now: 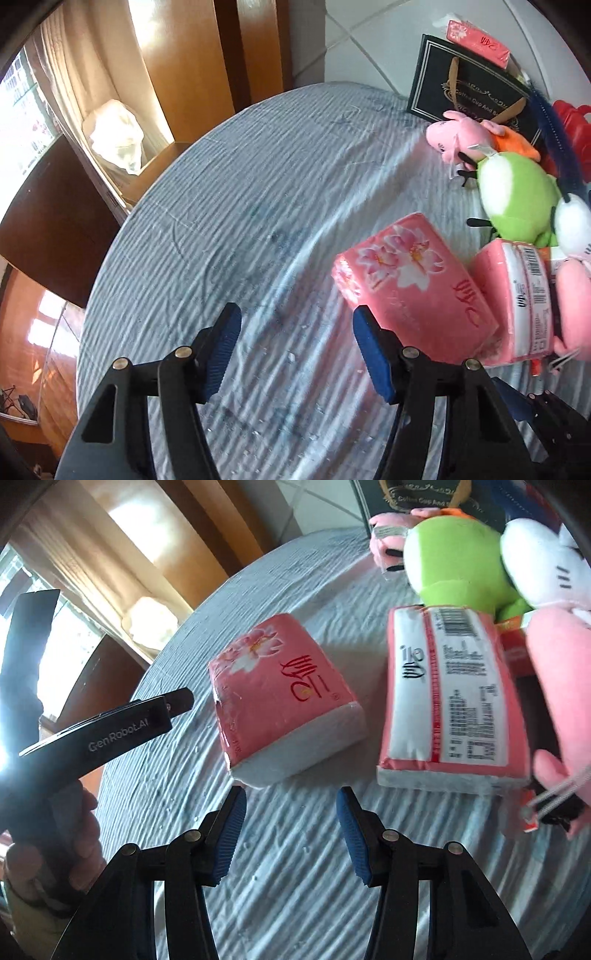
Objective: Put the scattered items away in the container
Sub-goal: 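Grasp the large pink tissue pack with the left gripper while the right grasps the white-pink pack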
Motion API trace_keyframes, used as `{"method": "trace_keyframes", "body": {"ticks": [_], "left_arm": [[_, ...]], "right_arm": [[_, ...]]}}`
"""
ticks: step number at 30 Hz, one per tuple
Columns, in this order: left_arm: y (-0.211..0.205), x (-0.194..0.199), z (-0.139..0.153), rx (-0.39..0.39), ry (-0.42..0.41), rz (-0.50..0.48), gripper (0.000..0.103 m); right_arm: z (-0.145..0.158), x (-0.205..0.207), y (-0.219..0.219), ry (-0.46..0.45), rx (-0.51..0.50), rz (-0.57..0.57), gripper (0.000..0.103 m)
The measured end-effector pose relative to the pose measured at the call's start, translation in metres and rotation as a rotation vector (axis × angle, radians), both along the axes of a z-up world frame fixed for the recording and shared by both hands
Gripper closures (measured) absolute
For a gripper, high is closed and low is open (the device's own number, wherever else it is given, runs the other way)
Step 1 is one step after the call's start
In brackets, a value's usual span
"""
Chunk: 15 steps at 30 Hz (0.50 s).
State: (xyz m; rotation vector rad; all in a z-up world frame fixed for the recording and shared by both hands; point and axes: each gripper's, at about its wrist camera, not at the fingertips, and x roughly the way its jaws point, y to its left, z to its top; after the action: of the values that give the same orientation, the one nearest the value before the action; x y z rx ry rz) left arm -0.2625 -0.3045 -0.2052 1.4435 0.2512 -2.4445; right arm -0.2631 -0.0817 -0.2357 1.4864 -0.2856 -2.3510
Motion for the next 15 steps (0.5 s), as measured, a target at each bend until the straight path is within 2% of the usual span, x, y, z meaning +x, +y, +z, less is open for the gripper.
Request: {"method": "trace_keyframes", "body": {"ticks": [2, 4, 6, 7, 9, 10, 11, 14, 15], "left_arm": [[0.012, -0.006, 0.006, 0.065, 0.006, -0.016, 0.037], [0.033, -0.010, 0.007, 0.105, 0.019, -0.033, 0.014], [0.052, -0.022, 0.002, 0.116, 0.015, -0.031, 0.012], [0.061, -0.027, -0.001, 0.121, 0.007, -0.036, 0.012], [0.076, -0.039, -0.015, 0.068, -0.028, -0.028, 0.010], [0.080, -0.045, -0.020, 0.015, -0.042, -0.023, 0.000], [0.083, -0.047, -0.026, 0.000, -0.031, -0.027, 0.000], [0.078, -0.039, -0.031, 0.022, 0.010, -0.044, 0.000], [0.075, -0.036, -0.033, 0.033, 0.002, -0.056, 0.000]], "right_arm": [[0.019, 0.009, 0.021, 0.041, 0.052, -0.059, 0.050], [0.032, 0.014, 0.045, 0.075, 0.110, -0.121, 0.047], [0.037, 0.014, 0.064, 0.090, 0.143, -0.159, 0.041], [0.037, 0.013, 0.072, 0.086, 0.145, -0.171, 0.041], [0.036, 0.012, 0.084, 0.068, 0.117, -0.182, 0.041], [0.037, 0.012, 0.086, 0.066, 0.111, -0.183, 0.041], [0.039, 0.014, 0.086, 0.068, 0.110, -0.181, 0.041], [0.050, 0.014, 0.079, 0.070, 0.098, -0.173, 0.038], [0.051, 0.012, 0.078, 0.070, 0.096, -0.167, 0.032]]}}
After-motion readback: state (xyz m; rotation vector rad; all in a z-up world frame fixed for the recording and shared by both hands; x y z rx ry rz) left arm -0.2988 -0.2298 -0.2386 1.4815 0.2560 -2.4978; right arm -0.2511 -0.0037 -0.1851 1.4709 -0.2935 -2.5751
